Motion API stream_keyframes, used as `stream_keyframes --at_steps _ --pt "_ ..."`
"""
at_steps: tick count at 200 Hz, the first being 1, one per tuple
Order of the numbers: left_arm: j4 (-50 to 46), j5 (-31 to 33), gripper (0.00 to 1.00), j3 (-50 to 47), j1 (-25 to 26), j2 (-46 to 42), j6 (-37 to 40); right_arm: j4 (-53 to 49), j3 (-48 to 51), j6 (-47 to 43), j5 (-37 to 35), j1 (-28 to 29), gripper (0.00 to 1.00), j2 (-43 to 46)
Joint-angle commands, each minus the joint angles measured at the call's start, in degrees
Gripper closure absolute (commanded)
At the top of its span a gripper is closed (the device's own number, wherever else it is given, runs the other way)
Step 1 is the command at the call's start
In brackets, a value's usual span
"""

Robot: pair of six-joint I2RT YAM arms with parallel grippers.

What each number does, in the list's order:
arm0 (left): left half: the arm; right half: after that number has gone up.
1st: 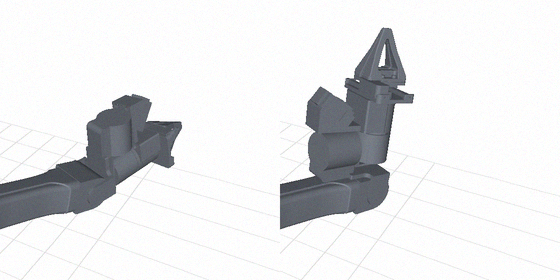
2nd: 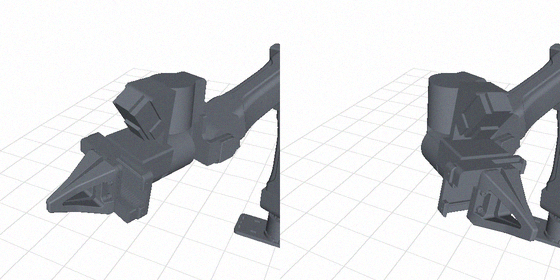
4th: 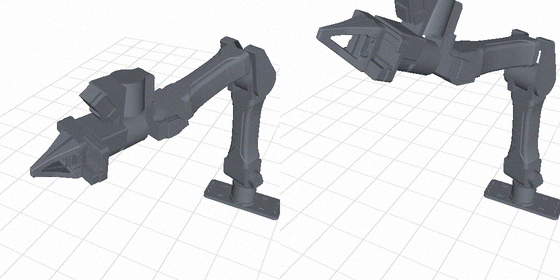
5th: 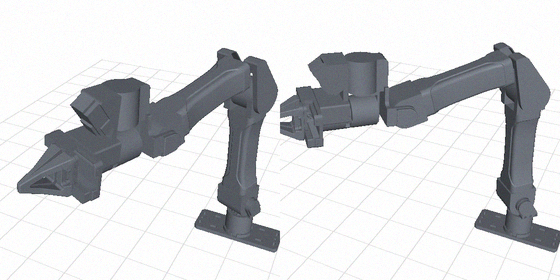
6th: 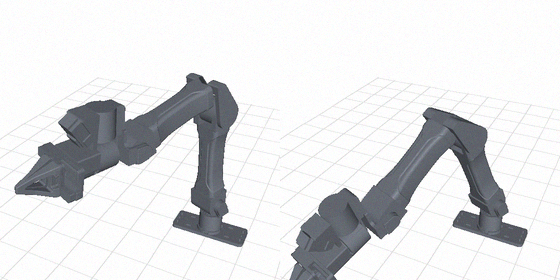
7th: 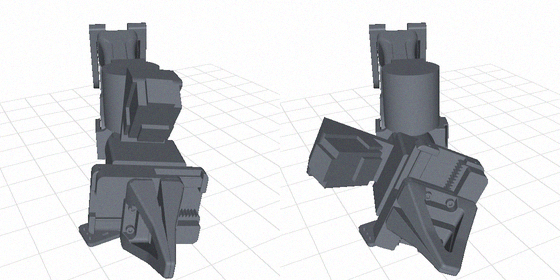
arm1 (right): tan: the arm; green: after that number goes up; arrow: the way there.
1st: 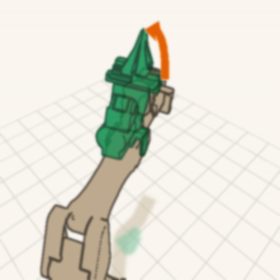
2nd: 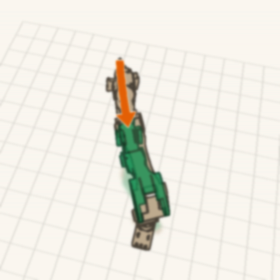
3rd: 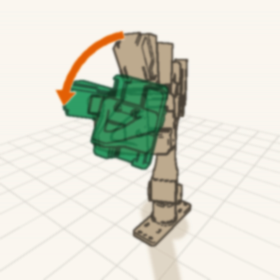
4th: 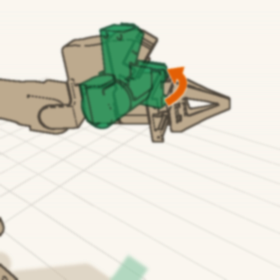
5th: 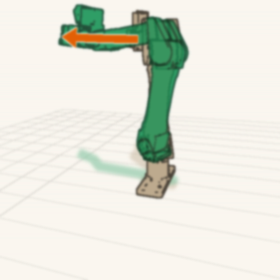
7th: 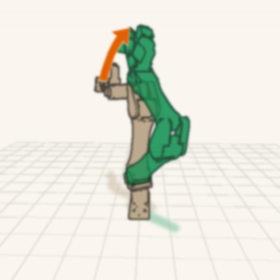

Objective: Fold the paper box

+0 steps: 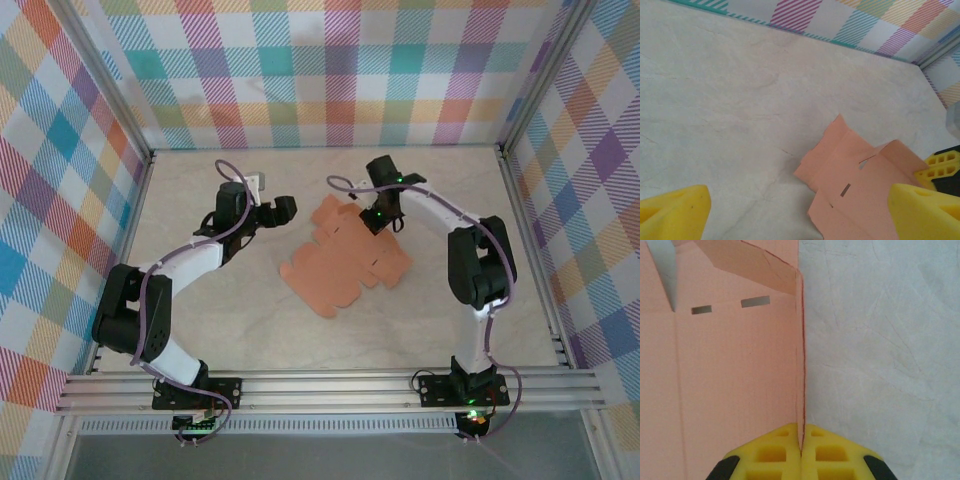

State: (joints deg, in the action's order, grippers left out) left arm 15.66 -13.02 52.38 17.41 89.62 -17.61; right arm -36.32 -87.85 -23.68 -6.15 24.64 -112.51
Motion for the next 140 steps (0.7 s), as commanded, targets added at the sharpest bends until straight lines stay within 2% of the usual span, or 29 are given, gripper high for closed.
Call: stream_keyframes --at_steps 1,72,96,118,140 --pt "2.68 -2.73 0.08 -0.17 -0.45 0.78 -0.8 4.77 1.54 -4.1 -10.51 1.33 1.0 2.04" --pt "2.86 -2.19 0.08 -0.6 -0.71 4.13 -0.61 14.88 7.48 -7.93 -21.54 3.75 1.0 4.0" --pt "3.61 -3.31 0.08 -0.52 -0.89 5.27 -1.77 20.75 9.66 -11.19 -26.31 3.85 1.0 5.49" --pt "4.09 -4.21 0.08 -0.18 -0.97 6.08 -2.09 24.42 11.62 -14.88 -27.27 4.4 1.0 7.31" --pt "4.87 -5.1 0.07 -0.14 -1.74 6.89 -3.59 32.5 15.57 -21.82 -29.66 5.9 1.0 8.35"
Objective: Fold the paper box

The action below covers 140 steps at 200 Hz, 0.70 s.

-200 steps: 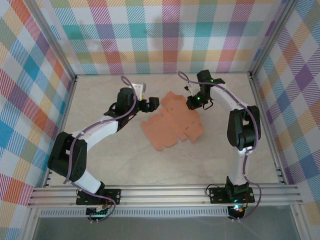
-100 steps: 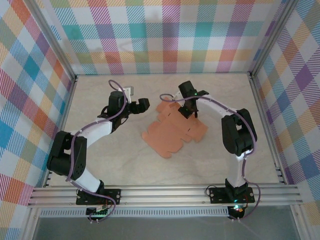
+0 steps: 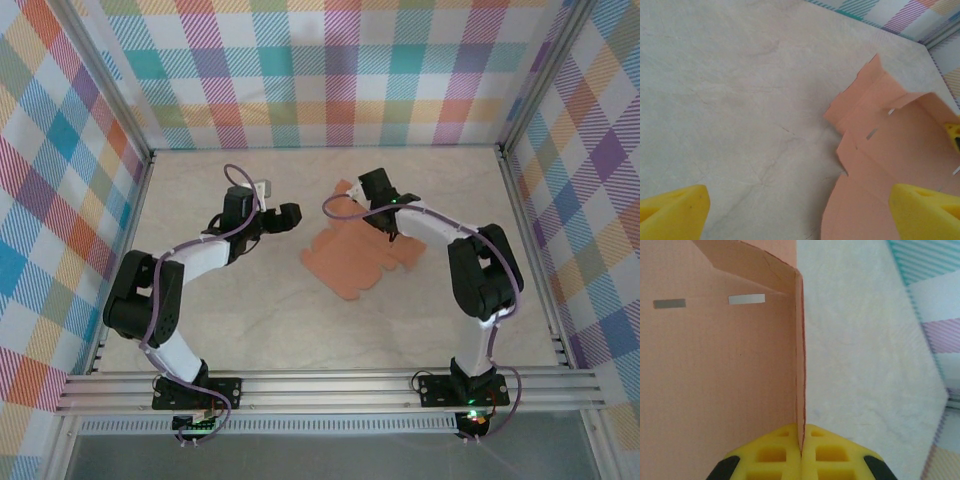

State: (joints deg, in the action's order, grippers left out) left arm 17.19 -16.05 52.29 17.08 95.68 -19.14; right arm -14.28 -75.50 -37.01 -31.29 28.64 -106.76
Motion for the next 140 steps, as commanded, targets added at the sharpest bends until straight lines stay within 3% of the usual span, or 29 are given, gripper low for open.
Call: stream_keyframes --at_steps 1,61,100,118,140 --pt "3.4 -2.06 0.07 -0.07 -1.51 0.92 -2.1 10.88 3.37 -8.72 -4.81 2.01 1.0 2.65" --pt "4.31 -3.78 0.07 -0.76 -3.59 1.72 -4.36 34.96 10.49 -25.49 -16.35 5.56 1.0 2.27" --pt "7.05 -4.82 0.07 -2.47 -4.97 2.05 -5.64 46.5 12.6 -30.95 -21.17 7.48 1.0 -0.35" --pt "8.21 -5.3 0.07 -3.09 -5.69 2.27 -6.08 57.5 14.5 -37.75 -22.32 8.48 1.0 -2.79" --pt "9.07 -5.89 0.07 -3.67 -6.69 2.47 -6.47 58.4 15.48 -38.24 -22.41 9.47 1.0 -3.81"
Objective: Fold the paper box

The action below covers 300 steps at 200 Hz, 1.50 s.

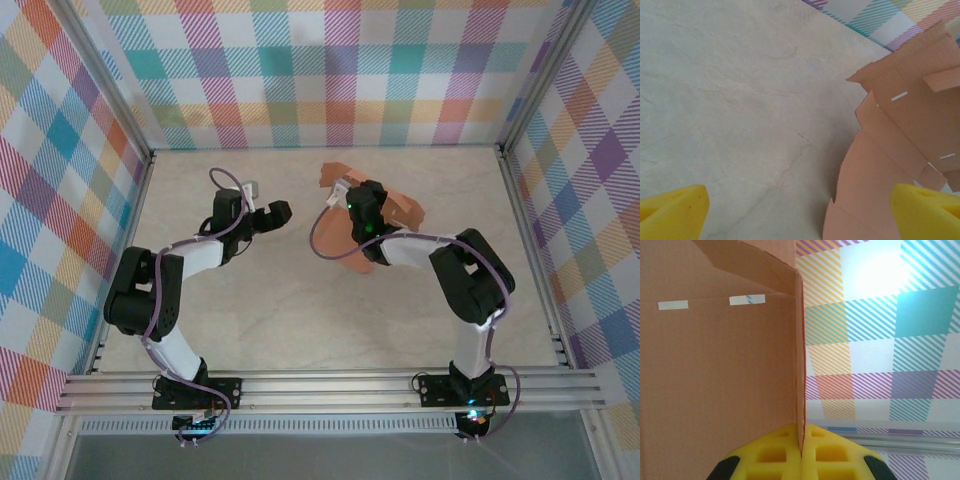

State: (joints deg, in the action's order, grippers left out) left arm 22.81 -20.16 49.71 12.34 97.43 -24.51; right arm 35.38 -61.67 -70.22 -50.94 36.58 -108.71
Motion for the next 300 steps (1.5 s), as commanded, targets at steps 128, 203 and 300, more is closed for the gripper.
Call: stream_keyframes --at_steps 128,203,300 --pt "5.49 -3.22 0.05 -6.47 -10.59 -1.27 -0.07 -4.24 4.01 1.94 1.74 12.66 1.0 1.49" --pt "5.28 -2.74 0.06 -6.53 -11.52 -0.03 0.43 5.78 7.09 -1.54 4.09 15.19 1.0 -1.6" --pt "-1.47 -14.82 0.52 9.53 -10.46 15.63 0.16 4.11 8.19 0.43 4.09 16.75 1.0 -1.09"
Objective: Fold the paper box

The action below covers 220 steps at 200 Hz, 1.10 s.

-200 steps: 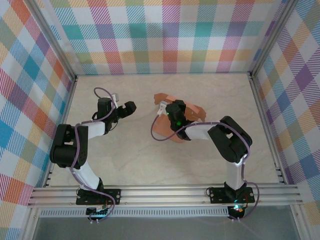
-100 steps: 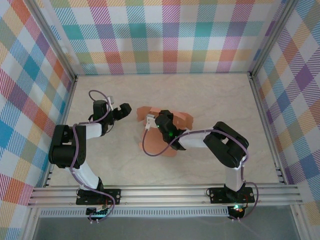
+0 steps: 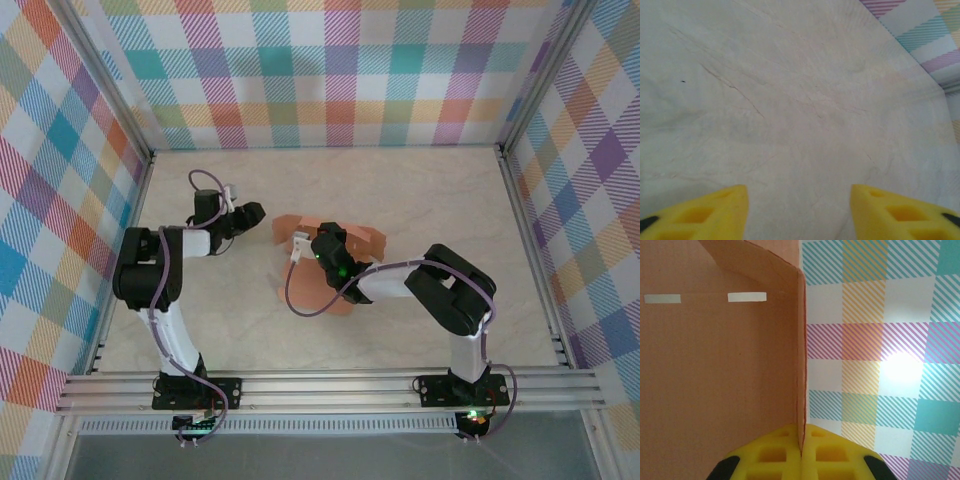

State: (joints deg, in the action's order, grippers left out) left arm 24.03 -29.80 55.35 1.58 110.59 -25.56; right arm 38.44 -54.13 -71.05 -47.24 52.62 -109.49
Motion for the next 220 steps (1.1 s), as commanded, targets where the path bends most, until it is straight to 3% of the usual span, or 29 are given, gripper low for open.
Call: stream_keyframes --at_steps 1,62,118,220 --pt "-2.95 -5.27 0.52 4.11 0.36 2.59 1.34 1.04 0.67 1.26 0.4 0.67 1.0 -0.29" --pt "-12.92 -10.01 0.62 9.84 4.59 5.55 7.93 0.5 0.43 1.26 0.31 0.73 1.0 -0.81" --pt "-13.69 -13.13 0.68 5.69 5.94 2.59 10.06 2.27 0.78 0.2 0.31 0.73 1.0 -2.02" --pt "-7.68 -12.83 0.67 -6.29 7.1 -5.62 8.32 23.1 4.33 -13.12 0.31 1.58 1.0 -8.12"
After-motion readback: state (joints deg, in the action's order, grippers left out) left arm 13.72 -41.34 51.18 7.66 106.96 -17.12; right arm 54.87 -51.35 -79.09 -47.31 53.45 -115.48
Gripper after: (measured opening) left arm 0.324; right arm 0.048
